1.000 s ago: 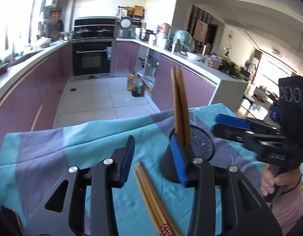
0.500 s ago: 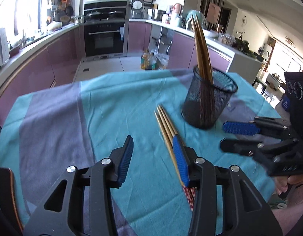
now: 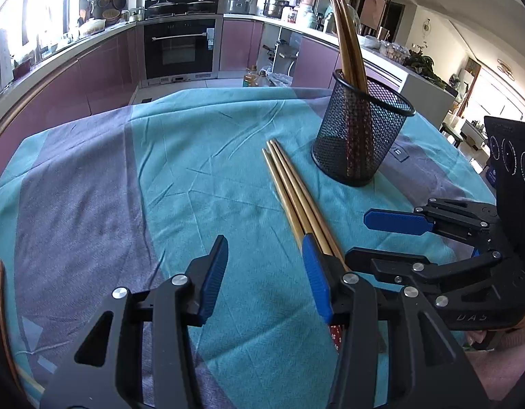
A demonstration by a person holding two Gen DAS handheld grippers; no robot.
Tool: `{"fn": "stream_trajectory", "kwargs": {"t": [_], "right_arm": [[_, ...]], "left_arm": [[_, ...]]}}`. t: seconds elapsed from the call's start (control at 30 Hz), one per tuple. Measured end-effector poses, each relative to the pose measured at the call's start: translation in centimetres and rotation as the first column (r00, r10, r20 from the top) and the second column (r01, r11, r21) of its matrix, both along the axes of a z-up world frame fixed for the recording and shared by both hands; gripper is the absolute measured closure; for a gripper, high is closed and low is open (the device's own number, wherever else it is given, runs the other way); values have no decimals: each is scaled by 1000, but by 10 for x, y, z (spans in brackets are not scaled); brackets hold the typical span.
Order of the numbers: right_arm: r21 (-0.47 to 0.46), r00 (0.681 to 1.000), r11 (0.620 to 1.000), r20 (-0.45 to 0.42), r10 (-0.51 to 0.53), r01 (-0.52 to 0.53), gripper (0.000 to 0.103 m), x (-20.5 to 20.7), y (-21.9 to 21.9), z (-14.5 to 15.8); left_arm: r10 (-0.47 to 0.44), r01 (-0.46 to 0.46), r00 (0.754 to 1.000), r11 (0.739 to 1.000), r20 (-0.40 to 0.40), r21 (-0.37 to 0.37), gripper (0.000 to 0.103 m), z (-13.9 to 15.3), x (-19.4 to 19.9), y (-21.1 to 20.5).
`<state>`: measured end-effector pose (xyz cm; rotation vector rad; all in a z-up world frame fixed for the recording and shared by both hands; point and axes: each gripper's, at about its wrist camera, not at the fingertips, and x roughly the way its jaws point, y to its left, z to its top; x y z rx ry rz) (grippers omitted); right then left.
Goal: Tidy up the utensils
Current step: 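Move both tools back down to the remaining chopsticks on the cloth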
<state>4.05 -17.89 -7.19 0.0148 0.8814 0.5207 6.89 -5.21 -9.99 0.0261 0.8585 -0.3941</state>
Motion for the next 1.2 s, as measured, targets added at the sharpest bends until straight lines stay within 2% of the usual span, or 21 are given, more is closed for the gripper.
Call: {"fn": "stream_trajectory", "kwargs": {"t": [0.37,0.87,1.2], "right_arm": [[-89,1000,996,19,2,0,58,-1,5,-7],[-104,1000,994,-1,-27,26,58,-1,-6,-5],[-98,1000,995,-5,-31,30,58,-3,-14,-6]], "left_arm": [[-9,9,1000,1000,-14,-2,58,-5,4,-2],[-29,29,999,1000,-25,2,58,-12,6,-8],[-52,54,998,998,-43,38,58,-20,16,-22]]}}
